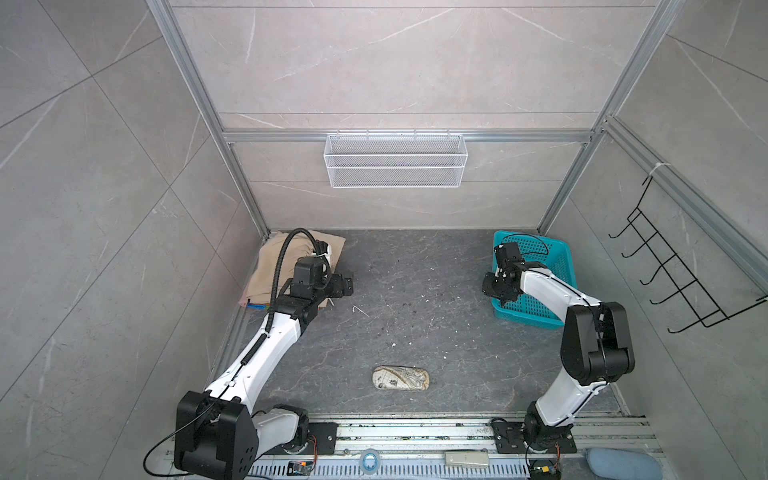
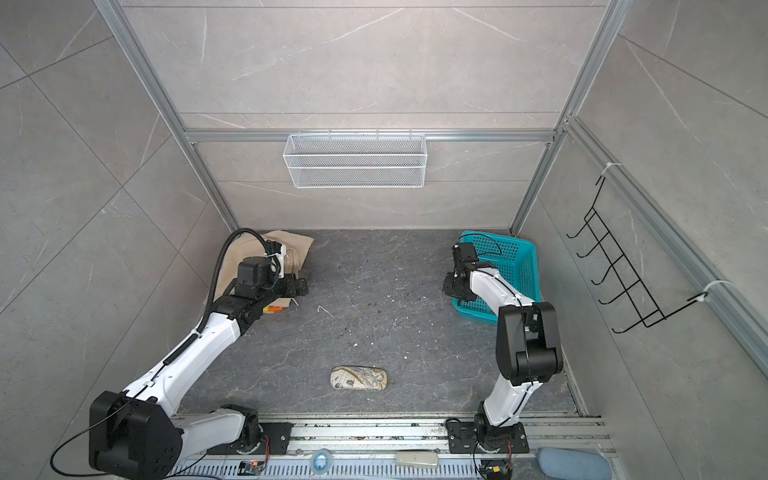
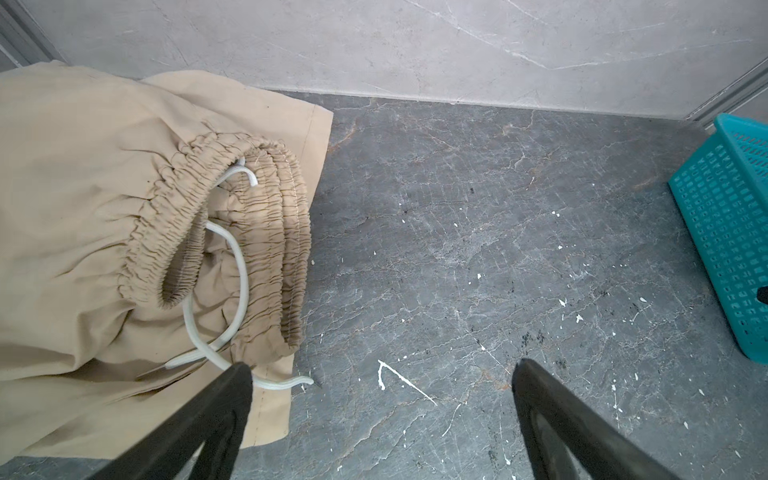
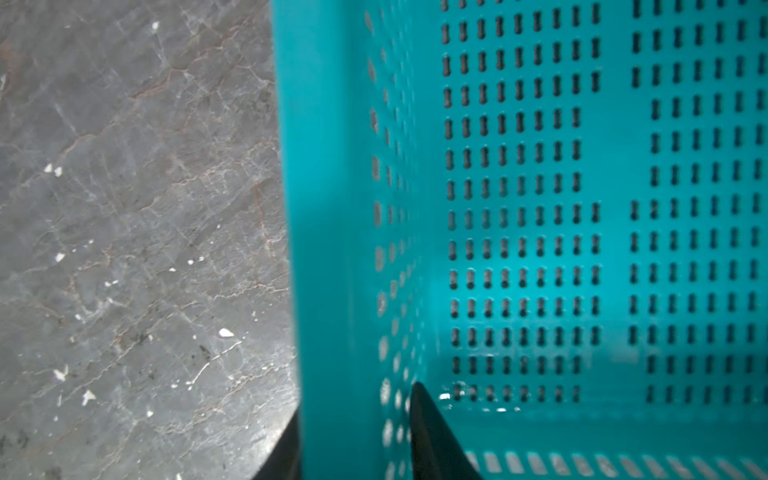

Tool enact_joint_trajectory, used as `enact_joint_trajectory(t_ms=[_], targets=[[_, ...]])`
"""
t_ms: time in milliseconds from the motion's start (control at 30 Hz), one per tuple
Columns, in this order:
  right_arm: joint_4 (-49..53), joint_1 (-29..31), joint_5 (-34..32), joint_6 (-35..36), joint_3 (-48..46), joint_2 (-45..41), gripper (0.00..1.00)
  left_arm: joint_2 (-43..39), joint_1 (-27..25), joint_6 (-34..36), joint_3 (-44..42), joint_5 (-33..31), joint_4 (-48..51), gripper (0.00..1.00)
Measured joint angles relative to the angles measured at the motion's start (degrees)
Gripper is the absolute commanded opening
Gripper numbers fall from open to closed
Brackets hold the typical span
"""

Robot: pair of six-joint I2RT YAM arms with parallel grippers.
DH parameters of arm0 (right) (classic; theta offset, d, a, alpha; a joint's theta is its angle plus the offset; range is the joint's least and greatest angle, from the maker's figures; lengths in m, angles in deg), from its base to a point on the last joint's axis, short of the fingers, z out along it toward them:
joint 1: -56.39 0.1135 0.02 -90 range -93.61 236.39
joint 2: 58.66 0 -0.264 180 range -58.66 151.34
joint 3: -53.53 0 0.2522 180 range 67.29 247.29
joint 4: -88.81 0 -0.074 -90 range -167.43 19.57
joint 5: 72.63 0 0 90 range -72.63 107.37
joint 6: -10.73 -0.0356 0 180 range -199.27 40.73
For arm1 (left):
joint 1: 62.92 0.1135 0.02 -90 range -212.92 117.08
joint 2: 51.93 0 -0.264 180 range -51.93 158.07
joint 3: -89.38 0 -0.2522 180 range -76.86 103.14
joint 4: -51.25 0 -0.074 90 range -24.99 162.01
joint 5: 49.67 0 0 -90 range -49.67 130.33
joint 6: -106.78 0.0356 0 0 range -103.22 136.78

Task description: Fold and stack the shorts

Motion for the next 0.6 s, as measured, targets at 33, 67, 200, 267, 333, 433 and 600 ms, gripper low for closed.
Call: enact_joint_trajectory(t_ms=[33,67,200,267,333,433,600], targets=[[-0.33,0.83,-0.87,0.48,0.0,0.0,0.16,0.04,-0.04,0.0,0.04,0.0,0.09,1.0],[-0.31,1.64,-2.19,0.48,0.0,-0.02,0.15,0.04,-0.04,0.0,0.07,0.0,0.2,1.0],[0.11,7.63,-5.33,-0.5,0.0,-0.07,0.12,0.07,-0.04,0.0,0.17,0.0,0.5,1.0],[-0.2,12.13,-5.62,-2.23,0.02,-0.07,0.08,0.07,-0.04,0.0,0.17,-0.02,0.74,1.0],[-1.07,17.66,-5.57,-5.11,0.02,-0.04,0.07,0.07,-0.04,0.0,0.17,-0.02,0.79,1.0],[-3.06,24.87,-5.05,-10.51,1.03,0.48,0.08,0.04,-0.04,0.0,0.17,-0.04,0.9,1.0],[-5.22,31.85,-5.14,-18.8,8.87,6.14,0.1,-0.55,-0.04,0.0,0.2,-0.13,1.66,1.0]])
